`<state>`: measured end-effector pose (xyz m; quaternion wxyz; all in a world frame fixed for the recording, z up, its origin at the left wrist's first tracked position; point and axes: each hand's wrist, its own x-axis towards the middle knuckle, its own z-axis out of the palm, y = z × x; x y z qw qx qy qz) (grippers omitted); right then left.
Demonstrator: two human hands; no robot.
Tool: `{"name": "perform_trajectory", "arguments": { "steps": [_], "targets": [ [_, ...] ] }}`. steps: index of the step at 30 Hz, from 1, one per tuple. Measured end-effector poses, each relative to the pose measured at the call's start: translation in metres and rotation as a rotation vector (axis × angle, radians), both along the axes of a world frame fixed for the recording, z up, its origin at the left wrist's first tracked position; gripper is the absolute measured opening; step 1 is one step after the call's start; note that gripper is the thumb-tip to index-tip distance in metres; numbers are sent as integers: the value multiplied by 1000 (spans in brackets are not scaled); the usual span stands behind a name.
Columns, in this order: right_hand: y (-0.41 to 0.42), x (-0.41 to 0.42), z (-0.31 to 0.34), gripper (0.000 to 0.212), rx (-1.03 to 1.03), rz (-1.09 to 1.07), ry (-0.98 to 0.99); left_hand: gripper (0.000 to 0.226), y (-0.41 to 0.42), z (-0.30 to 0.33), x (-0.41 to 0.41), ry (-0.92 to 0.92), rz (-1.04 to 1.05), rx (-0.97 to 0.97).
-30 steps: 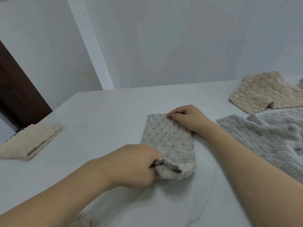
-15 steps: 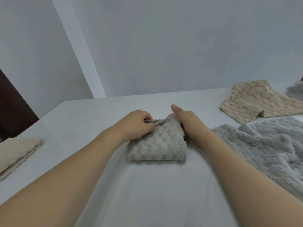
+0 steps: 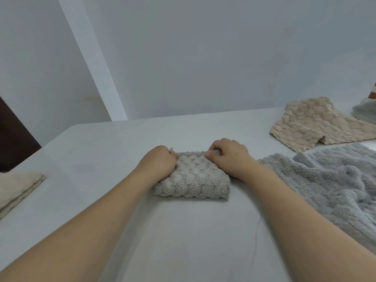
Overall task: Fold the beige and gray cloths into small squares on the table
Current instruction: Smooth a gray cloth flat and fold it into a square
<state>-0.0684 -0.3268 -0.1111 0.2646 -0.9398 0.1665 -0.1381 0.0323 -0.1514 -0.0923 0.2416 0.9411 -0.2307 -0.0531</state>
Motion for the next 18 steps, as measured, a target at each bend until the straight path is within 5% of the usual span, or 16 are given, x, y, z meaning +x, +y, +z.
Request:
{"name": "perform_trajectory", "arguments": {
  "steps": [5,11,18],
  "targets": [
    [-1,2,-4,16,-35,4,16,38,-3,-3,-5,-87,68,121],
    [1,5,-5,22,-108,-3,71,28,17,22,-11,581,164,-312],
    [3,5,-8,41,-190,9,138,29,47,32,-44,845,79,-370]
  ]
}}
